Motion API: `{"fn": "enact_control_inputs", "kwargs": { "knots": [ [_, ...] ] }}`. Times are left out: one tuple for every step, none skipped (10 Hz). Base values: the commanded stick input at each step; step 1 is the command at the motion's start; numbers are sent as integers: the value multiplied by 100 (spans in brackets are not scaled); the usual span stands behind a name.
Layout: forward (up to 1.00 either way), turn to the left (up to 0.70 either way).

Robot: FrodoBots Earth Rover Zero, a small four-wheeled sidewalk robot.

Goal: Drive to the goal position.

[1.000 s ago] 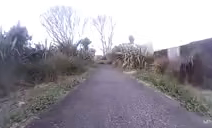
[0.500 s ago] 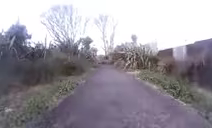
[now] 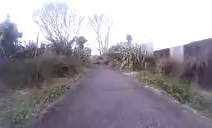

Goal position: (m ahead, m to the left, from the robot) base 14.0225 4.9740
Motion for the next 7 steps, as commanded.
{"fn": "enact_control_inputs", "kwargs": {
  "knots": [
    [70, 0],
    [70, 0],
    [70, 0],
    [70, 0],
    [70, -6],
    [70, -19],
    [70, -31]
  ]
}}
